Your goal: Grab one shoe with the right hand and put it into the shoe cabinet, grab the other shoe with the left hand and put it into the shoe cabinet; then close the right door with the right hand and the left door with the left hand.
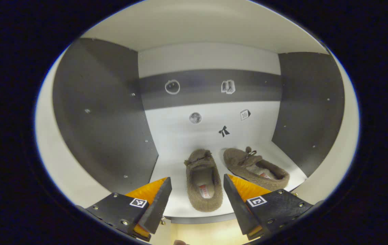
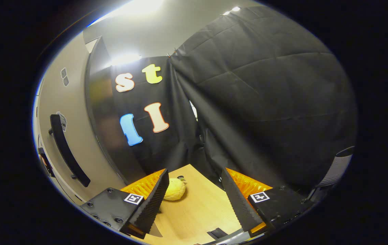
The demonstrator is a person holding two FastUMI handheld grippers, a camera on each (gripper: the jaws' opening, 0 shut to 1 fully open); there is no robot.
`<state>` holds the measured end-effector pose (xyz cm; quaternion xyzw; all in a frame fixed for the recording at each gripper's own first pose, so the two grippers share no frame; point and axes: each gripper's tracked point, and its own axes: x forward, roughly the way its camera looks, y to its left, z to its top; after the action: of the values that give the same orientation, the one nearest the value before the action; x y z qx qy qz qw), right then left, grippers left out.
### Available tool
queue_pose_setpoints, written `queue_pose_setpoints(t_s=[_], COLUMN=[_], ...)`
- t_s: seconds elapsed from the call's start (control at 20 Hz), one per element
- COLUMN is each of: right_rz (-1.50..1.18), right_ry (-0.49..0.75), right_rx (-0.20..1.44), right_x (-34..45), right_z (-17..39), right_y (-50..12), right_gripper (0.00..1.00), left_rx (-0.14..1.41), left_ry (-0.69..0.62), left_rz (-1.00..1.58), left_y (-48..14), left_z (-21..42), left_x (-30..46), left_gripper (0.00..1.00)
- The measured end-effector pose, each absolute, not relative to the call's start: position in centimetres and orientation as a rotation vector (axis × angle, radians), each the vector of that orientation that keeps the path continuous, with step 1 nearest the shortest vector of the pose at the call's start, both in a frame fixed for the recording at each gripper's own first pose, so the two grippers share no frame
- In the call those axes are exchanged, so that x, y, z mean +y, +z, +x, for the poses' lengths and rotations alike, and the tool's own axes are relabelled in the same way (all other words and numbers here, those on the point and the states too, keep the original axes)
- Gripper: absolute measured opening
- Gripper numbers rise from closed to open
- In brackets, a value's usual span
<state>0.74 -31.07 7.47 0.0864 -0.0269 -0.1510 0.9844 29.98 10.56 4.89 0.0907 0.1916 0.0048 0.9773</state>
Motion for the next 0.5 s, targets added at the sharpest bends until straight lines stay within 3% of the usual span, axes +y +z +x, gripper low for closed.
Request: queue_pose_setpoints(t_s=[0.15, 0.5], right_rz=[0.146, 0.057], right_ry=[-0.201, -0.019], right_rx=[-0.040, -0.049], right_x=[-30.0, -27.6], right_z=[3.4, 6.4], right_y=[8.4, 11.2], right_gripper=[0.98, 0.98], left_rx=[0.274, 0.156], left_ry=[0.024, 0.141], left_rz=[0.180, 0.209], left_y=[8.2, 10.3], left_z=[25.7, 15.8], left_x=[8.9, 7.3], left_gripper=[0.97, 0.96])
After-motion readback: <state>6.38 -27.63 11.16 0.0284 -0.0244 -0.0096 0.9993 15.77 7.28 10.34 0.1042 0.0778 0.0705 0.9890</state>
